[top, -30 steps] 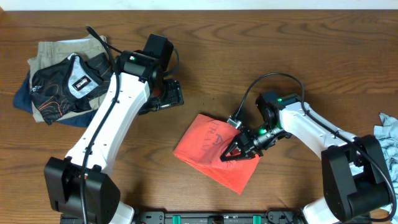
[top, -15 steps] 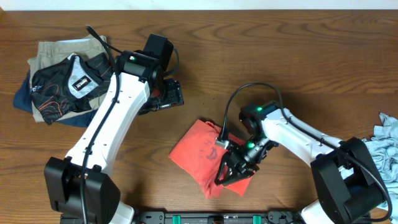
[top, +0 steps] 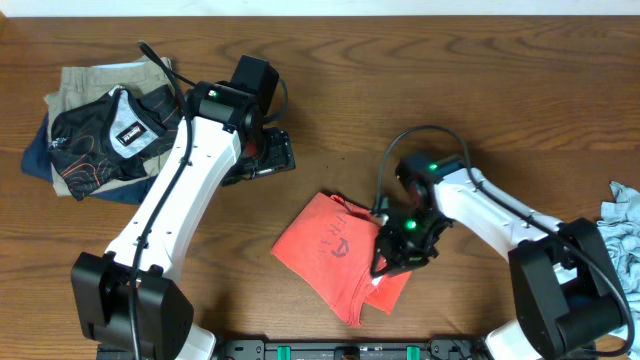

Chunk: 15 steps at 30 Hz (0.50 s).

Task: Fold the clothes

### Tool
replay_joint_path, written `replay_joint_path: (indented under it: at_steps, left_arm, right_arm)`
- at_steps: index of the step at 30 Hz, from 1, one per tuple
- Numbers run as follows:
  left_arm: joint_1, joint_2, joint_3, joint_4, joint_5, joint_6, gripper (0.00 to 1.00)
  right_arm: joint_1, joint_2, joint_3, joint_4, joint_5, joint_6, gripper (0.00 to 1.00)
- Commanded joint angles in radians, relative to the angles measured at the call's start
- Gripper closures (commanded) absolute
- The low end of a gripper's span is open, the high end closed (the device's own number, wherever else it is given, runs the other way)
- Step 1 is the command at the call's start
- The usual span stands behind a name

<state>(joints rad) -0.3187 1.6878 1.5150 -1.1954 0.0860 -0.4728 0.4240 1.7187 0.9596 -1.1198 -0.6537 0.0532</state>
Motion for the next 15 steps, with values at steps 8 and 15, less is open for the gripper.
replay_joint_path:
  at_steps: [8, 15]
  left_arm:
    - [0.002, 0.007, -0.006, -0.004, -0.008, 0.009, 0.19]
    - [0.002, 0.007, -0.006, -0.004, -0.008, 0.009, 0.19]
  right_arm:
    - [0.003, -0.021, 0.003, 0.157, 0.242, 0.212, 0.54]
    - [0.055, -0.021, -0.006, 0.234, 0.234, 0.273, 0.87]
